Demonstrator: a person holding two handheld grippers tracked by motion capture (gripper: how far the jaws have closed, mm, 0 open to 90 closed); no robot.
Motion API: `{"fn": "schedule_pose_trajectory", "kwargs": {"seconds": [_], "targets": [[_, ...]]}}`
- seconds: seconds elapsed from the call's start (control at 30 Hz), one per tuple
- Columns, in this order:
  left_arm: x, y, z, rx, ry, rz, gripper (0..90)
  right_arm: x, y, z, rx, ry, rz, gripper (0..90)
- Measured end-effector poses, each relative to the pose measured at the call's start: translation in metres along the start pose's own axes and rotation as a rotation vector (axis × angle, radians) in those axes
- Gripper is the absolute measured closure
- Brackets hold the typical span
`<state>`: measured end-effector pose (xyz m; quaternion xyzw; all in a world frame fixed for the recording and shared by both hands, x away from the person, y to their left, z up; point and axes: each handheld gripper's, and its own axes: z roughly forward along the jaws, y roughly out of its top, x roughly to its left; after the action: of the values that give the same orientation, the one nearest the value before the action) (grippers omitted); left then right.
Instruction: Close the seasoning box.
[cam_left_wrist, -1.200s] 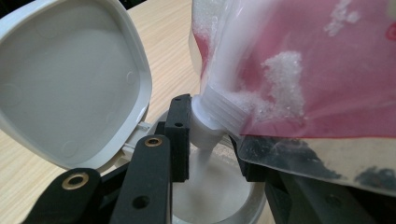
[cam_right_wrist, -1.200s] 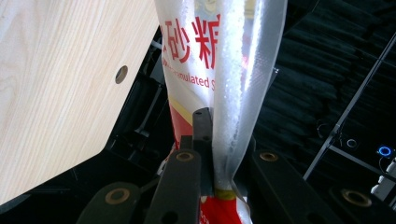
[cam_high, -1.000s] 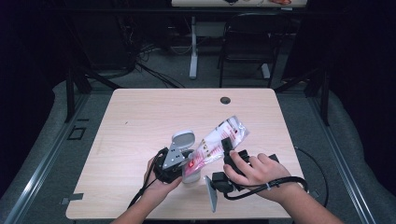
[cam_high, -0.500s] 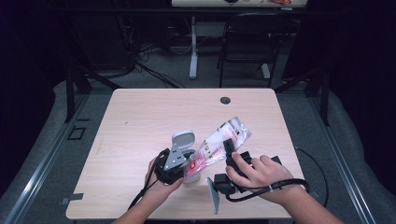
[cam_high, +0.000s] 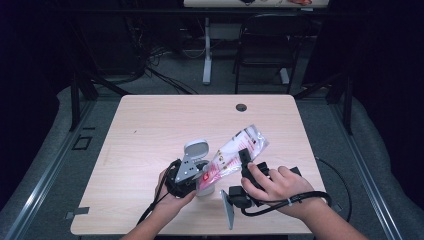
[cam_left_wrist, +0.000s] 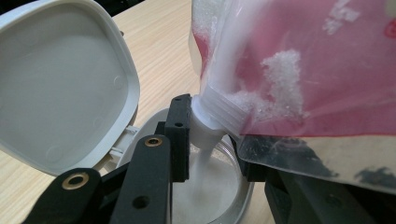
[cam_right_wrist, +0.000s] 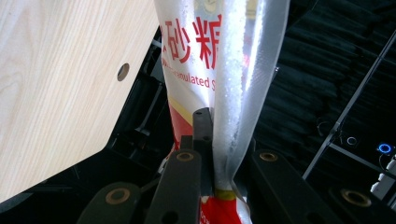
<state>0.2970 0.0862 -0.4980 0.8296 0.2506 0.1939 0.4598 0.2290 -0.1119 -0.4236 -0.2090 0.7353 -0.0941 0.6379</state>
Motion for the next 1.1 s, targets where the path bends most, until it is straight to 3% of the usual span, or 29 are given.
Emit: {"fn": "schedule_pose_trajectory", "kwargs": {"seconds": [1.1], "targets": [[0.0026, -0.0006, -0.0029, -0.008, 0.001, -0.014, 70.1, -0.0046, 0.0007, 0.0031, -0.012, -0.002, 0.001, 85.5]]}}
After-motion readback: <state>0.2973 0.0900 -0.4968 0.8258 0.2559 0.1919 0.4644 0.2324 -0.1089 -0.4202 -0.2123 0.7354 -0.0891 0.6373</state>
